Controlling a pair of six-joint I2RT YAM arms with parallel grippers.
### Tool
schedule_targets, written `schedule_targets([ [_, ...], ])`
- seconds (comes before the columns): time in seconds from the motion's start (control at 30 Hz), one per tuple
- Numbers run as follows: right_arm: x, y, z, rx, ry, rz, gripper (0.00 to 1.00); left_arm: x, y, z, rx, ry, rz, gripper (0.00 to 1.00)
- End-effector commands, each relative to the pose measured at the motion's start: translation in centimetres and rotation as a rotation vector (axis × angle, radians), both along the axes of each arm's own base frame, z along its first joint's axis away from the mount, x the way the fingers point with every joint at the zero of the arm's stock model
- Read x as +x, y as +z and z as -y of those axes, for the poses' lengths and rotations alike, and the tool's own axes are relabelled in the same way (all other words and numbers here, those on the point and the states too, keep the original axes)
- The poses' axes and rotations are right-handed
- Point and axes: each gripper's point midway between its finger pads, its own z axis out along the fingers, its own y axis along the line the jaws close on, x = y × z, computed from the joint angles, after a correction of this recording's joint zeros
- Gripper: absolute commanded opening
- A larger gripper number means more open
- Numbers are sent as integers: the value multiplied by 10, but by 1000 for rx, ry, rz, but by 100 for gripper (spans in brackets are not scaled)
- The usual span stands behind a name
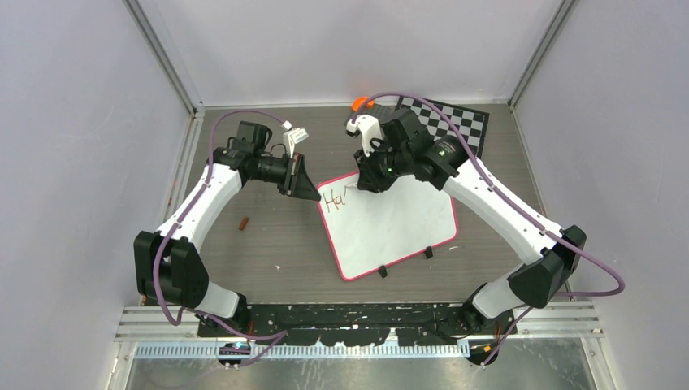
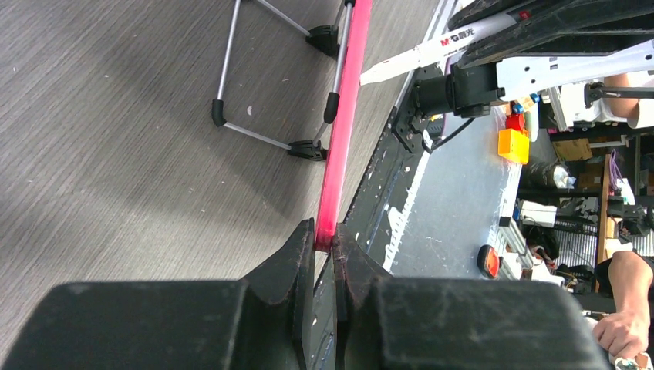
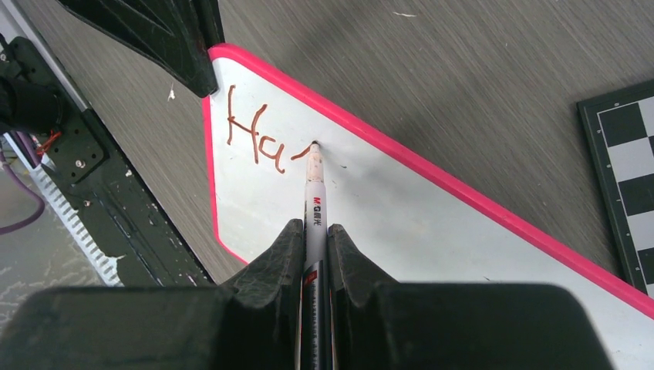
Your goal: Write a sentence on the whiteboard
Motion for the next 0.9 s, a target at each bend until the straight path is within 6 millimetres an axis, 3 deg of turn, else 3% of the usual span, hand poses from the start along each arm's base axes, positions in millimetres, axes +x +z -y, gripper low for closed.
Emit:
schedule_targets([
  [0.0,0,-1,0,6,4,7,0,-8,17,4,-48,-29,29,0],
  [0.3,-20,-20,6,6,4,-56,0,-7,17,4,-48,-29,29,0],
  [0.47,-29,-23,-3,19,34,-77,0,-7,15,4,-46,-28,27,0],
  [0.7,-37,-14,-15,29,92,-86,0,-8,16,4,-46,-27,30,0],
  [0.87,-30,8,-10,50,72,-13,0,-9,17,4,-50,-32,26,0],
])
